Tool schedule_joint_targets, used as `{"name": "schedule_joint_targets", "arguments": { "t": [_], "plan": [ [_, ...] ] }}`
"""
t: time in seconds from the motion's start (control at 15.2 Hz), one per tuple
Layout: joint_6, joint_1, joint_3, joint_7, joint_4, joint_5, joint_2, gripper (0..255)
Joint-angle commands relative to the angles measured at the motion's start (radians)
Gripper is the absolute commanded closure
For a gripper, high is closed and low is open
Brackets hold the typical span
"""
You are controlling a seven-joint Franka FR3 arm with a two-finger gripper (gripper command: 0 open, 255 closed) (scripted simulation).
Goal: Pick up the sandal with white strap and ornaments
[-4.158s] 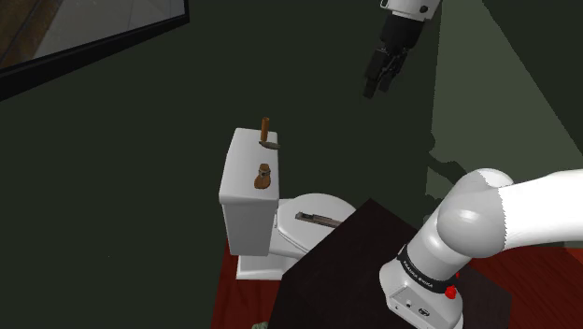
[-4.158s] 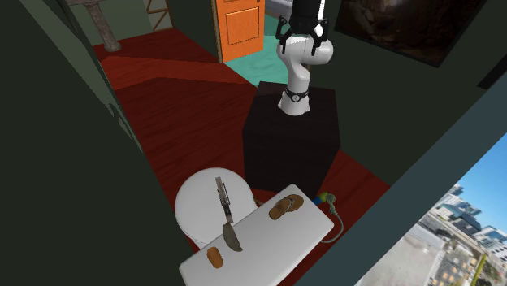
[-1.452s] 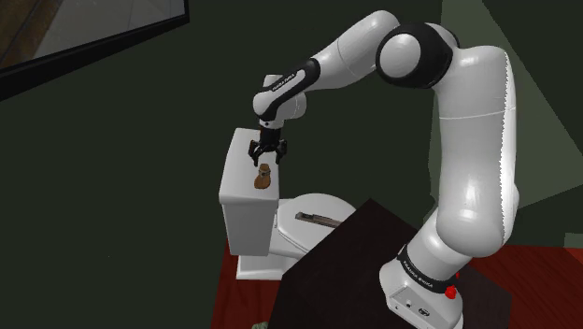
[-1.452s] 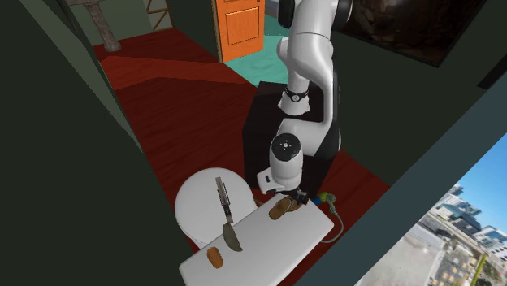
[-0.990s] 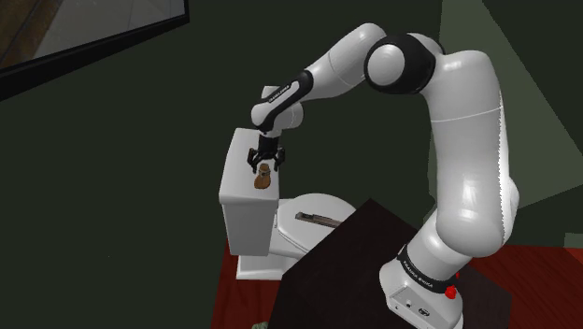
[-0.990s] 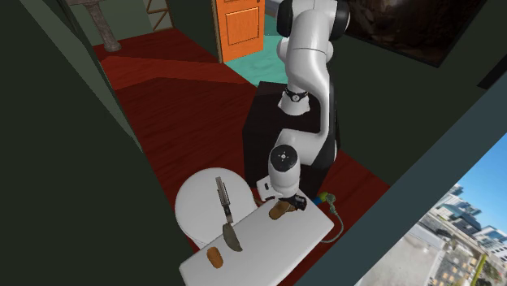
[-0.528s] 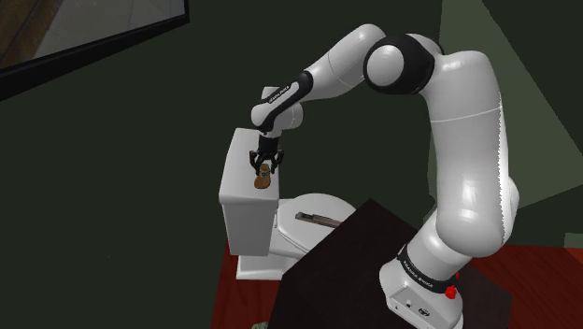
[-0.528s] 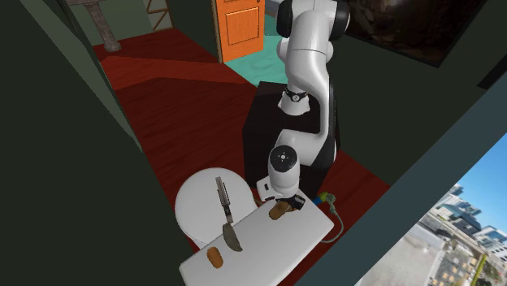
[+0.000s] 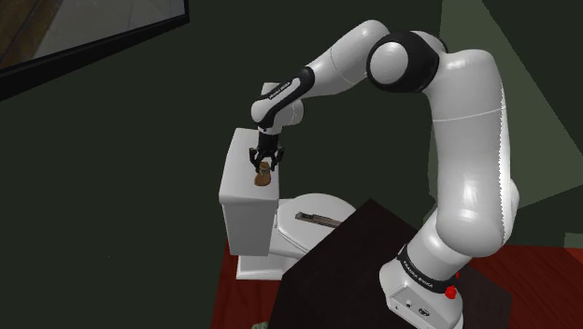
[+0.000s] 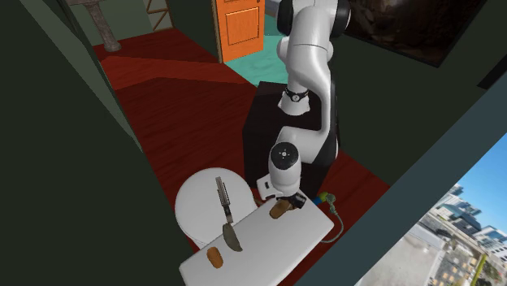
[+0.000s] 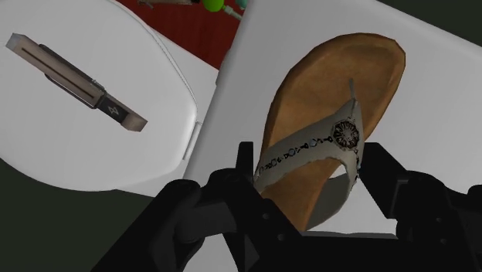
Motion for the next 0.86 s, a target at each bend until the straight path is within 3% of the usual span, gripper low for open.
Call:
{"name": "schedule_joint_targets", "arguments": {
  "t": [0.0, 0.79],
  "plan": [
    [-0.017, 0.000, -0.001, 0.002, -0.010, -0.001, -0.027, 255],
    [-0.112, 0.001, -0.005, 0.015, -0.009, -0.008, -0.122, 255]
  ]
}}
